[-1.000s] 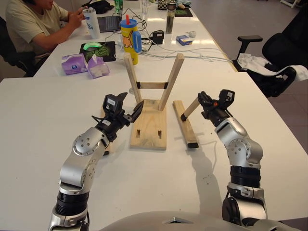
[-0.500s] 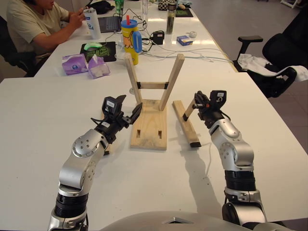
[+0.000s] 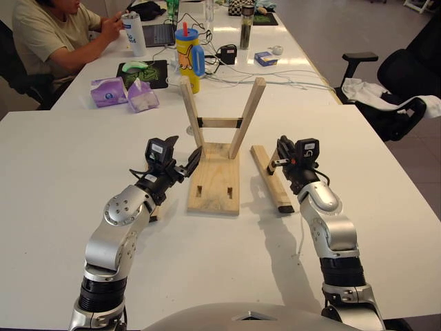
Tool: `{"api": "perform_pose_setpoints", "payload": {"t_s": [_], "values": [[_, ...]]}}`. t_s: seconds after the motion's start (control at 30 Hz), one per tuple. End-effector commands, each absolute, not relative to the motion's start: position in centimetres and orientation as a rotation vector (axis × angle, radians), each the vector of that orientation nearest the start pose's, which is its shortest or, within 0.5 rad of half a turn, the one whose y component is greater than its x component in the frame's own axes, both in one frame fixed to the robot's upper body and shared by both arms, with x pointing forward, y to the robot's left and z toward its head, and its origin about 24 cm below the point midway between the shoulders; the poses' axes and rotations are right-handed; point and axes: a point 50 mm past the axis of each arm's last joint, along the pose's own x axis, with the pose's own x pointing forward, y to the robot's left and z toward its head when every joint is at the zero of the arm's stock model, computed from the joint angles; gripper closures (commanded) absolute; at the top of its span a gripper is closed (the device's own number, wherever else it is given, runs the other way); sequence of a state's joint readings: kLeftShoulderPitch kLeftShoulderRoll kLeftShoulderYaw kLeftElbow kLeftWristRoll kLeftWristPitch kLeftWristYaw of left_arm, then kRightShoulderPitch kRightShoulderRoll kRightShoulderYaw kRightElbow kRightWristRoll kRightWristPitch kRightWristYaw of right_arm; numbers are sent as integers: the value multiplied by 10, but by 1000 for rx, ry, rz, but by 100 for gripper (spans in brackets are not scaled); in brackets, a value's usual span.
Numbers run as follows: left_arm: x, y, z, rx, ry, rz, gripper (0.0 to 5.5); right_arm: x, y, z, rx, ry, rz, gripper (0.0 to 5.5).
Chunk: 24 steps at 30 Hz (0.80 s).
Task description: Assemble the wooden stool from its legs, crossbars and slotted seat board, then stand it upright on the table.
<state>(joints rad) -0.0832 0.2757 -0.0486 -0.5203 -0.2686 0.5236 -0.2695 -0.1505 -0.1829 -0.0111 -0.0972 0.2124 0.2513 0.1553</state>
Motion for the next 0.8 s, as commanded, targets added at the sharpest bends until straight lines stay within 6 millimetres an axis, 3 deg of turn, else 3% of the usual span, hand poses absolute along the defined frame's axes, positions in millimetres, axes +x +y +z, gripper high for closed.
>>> {"api": "perform_pose_setpoints", "payload": {"t_s": [0.03, 0.37, 0.67, 0.8], "values": [[250, 140, 131, 75, -36, -475, 204, 260, -172, 23, 34, 277, 196, 506], [253, 141, 129, 94, -38, -479, 204, 274, -174, 38, 20, 199, 203, 506], [252, 145, 126, 87, -27, -459, 204, 291, -163, 121, 126, -104, 270, 374], [251, 143, 125, 75, -25, -458, 204, 299, -164, 154, 154, -173, 270, 374]]}}
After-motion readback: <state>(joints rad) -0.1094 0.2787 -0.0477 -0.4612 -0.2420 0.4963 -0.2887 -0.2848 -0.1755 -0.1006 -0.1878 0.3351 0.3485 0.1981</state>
